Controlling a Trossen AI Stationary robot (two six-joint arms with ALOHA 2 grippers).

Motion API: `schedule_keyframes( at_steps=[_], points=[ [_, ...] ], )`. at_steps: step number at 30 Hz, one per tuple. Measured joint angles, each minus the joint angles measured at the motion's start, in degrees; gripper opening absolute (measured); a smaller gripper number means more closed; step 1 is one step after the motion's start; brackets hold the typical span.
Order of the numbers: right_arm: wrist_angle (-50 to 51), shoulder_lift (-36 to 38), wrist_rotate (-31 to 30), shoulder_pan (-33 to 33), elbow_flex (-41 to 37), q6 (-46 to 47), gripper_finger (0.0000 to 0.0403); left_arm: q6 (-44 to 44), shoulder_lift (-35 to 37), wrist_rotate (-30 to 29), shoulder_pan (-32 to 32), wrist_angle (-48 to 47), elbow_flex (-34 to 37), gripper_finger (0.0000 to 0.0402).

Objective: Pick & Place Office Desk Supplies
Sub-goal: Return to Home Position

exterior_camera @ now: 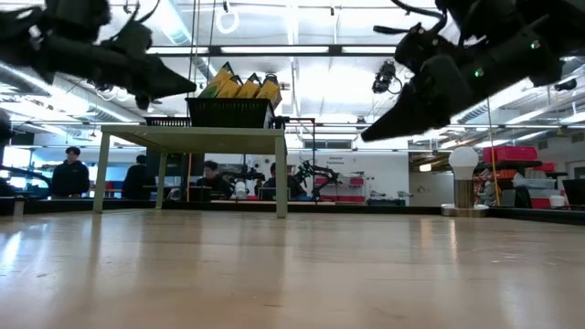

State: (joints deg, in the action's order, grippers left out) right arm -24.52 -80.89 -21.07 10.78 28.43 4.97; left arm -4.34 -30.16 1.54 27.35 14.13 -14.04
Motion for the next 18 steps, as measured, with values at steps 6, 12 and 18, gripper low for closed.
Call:
schedule_keyframes(
  at_steps=[6,12,18],
  points=[
    [6.3,8.9,3.8,-4.5,0.0,-2.4,0.0006,0.3,3.0,0.1,-5.9,13.2,9.6,0.0005],
    [2.3,18.3,10.0,-12.3,-7.0,-5.1,0.0003,2.4,5.3,0.1,-9.3,12.5,11.4,0.0005],
    [-2.6,29.7,14.6,-20.3,-18.4,-2.8,0.0002,3.8,8.6,3.6,-9.7,12.0,11.4,0.0005]
  ],
)
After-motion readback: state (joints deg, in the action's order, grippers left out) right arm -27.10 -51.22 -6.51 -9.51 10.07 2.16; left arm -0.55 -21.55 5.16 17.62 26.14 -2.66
